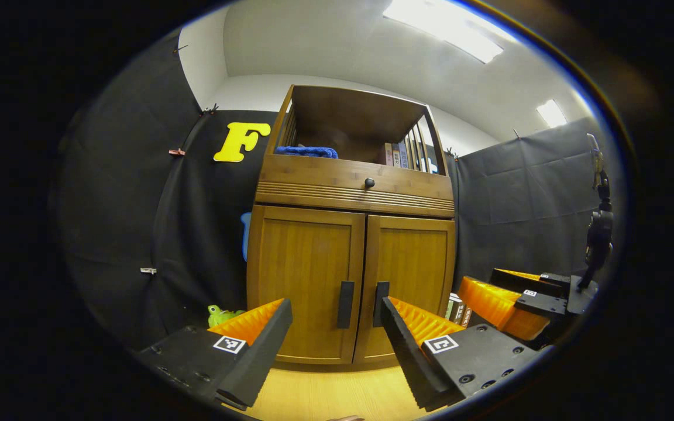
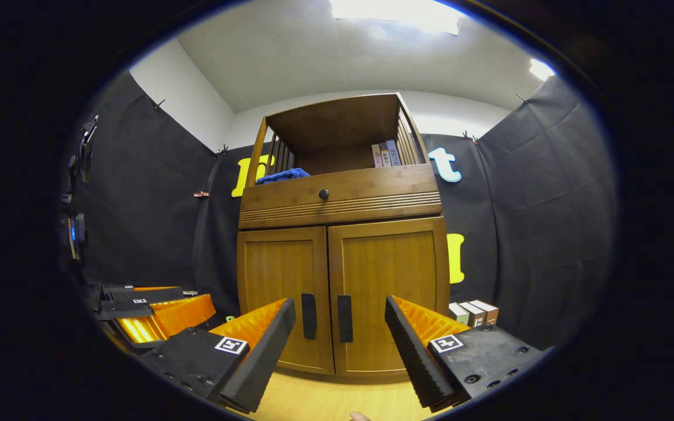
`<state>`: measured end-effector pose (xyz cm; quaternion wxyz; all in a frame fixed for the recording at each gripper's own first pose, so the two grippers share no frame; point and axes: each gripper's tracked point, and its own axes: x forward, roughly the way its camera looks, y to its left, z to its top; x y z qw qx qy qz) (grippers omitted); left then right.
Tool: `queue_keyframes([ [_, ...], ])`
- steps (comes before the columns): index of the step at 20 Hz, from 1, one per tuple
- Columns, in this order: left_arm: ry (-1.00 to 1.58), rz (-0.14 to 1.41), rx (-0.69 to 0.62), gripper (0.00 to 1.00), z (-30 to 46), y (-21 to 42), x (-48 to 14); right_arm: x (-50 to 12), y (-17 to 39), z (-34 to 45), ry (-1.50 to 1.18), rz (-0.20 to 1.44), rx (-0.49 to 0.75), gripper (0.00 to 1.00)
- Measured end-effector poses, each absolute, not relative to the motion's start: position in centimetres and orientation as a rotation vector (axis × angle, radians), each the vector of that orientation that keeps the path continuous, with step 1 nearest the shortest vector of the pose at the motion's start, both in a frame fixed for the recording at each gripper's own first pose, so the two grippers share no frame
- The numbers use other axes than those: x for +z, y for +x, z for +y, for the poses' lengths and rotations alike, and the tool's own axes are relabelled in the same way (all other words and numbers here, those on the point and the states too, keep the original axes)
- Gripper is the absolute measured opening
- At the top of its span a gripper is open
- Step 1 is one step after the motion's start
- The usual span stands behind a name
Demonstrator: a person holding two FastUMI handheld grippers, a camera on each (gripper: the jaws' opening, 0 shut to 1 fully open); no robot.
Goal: Open the right door of the double-door shoe cabinet with the right hand, and open the left door with the left hand.
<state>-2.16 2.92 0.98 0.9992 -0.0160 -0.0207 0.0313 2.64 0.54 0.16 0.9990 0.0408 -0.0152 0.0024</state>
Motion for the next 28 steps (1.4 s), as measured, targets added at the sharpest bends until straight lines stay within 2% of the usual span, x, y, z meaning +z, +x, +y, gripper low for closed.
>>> queue_keyframes([
  [5,-0.03,-0.044,0.113,0.95,5.4,-2.8,1.1,-1.2,5.9,1.2,0.095,-0.026,0.021,0.99],
  [7,-0.035,-0.058,0.144,0.95,6.7,-3.1,1.5,-1.9,7.8,0.9,0.089,-0.022,0.002,0.97],
  [9,-0.041,-0.075,0.167,0.95,7.8,-3.4,1.9,-3.1,9.7,0.6,0.096,-0.014,-0.015,0.99],
  [14,-0.027,-0.129,0.225,0.95,10.6,-4.1,2.9,-5.6,13.8,0.4,0.1,0.004,-0.036,0.94],
  [16,-0.031,-0.126,0.243,0.94,11.9,-4.4,2.9,-6.7,15.5,0.4,0.103,0.012,-0.041,0.99],
  [22,-0.048,-0.127,0.305,0.95,15.3,-5.2,2.8,-10.6,20.0,0.1,0.096,0.07,-0.076,0.94],
  [24,-0.038,-0.118,0.32,0.95,16.0,-5.1,2.3,-12.2,21.4,-0.4,0.071,0.093,-0.102,0.99],
  [27,-0.028,-0.095,0.331,0.95,16.8,-4.8,1.6,-14.9,23.1,-0.6,0.026,0.135,-0.128,0.97],
  [28,-0.03,-0.088,0.331,0.95,17.0,-4.7,1.4,-15.7,23.4,-0.7,0.02,0.15,-0.134,0.86],
])
